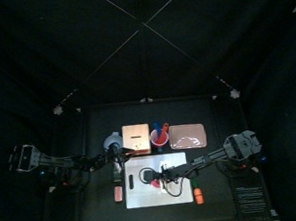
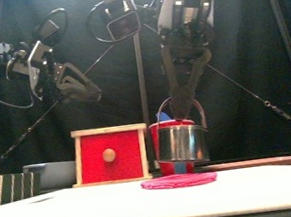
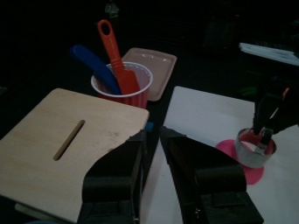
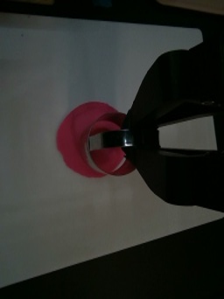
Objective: Get the cutter from the drawer then cut the dough then place the extra dough in the bowl
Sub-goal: Cut the dough
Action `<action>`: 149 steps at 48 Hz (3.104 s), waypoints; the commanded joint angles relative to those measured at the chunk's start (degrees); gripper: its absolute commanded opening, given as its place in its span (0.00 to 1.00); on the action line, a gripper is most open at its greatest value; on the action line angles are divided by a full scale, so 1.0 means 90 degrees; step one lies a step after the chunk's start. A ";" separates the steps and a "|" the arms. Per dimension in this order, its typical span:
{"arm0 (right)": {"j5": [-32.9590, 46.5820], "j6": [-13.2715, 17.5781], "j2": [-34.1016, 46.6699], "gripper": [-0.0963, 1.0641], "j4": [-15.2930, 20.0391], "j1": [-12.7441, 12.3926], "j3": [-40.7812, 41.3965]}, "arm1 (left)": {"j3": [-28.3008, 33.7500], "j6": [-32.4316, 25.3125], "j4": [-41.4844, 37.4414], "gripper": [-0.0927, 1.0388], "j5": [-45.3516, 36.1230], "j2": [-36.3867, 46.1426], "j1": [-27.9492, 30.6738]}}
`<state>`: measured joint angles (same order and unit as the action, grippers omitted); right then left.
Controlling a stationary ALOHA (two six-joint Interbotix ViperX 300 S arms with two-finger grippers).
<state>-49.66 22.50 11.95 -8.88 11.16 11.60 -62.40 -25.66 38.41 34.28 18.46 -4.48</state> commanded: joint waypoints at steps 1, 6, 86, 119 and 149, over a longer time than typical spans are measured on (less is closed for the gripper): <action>-0.0088 -0.0029 -0.0049 0.58 -0.0127 -0.0039 -0.0303 | 0.0029 0.0000 0.0000 0.65 0.0059 0.0049 0.0010; -0.0107 -0.0137 0.0010 0.58 -0.0127 -0.0088 -0.0381 | -0.0029 0.0010 0.0029 0.65 0.0059 0.0049 0.0010; -0.0234 -0.0078 0.0322 0.62 0.0078 -0.0176 -0.0586 | -0.0254 0.0010 0.0342 0.65 0.0059 0.0049 0.0010; -0.0127 0.0020 -0.0645 0.88 -0.0273 -0.0156 -0.0234 | -0.0107 0.0020 0.0400 0.65 0.0059 0.0049 -0.0039; 0.6260 0.0459 -0.3369 0.88 -0.1133 -0.0264 0.4160 | 0.0439 0.0195 -0.1309 0.67 0.0596 -0.0615 -0.1201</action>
<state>-2.90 26.54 -14.94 -18.98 9.58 45.18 -60.38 -24.87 29.53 36.65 14.15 -13.89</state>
